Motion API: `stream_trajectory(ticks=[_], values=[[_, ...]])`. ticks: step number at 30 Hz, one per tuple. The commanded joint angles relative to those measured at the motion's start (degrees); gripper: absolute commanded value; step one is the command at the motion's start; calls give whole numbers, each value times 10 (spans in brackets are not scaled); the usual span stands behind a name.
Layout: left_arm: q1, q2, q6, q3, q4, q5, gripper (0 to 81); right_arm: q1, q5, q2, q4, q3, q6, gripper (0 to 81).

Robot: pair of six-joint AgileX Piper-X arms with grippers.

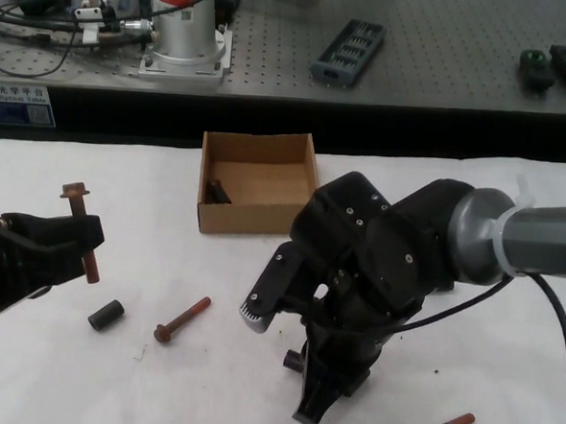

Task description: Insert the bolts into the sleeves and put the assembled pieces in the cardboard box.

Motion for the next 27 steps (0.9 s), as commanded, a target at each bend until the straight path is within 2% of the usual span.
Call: stream_trajectory(ticks=[1, 4, 9, 10, 11, 15, 22, 27], values=[[1, -7, 5, -3, -7, 5, 6, -2, -9, 2, -2, -8, -6, 42], [1, -7, 5, -3, -7, 5, 6, -2, -10, 2, 0, -8, -6, 16], [1, -7, 5, -3, -7, 5, 6, -2, -6, 2, -6, -8, -6, 314], [1, -7, 5, -3, -7, 5, 6, -1, 0, 2, -10, -8, -6, 349], [1, -7, 5, -3, -7, 5, 6, 1, 4, 2, -14, -8, -6, 348], [1, -7, 5, -3, -7, 5, 6, 1, -7, 14, -8, -26, -6, 258], [1, -7, 5, -3, -7, 5, 6, 1, -12, 52, 20, -71, -6, 263], [1, -7, 5, -3, -7, 5, 6, 1, -19, 60, 108, -81, -10, 263]])
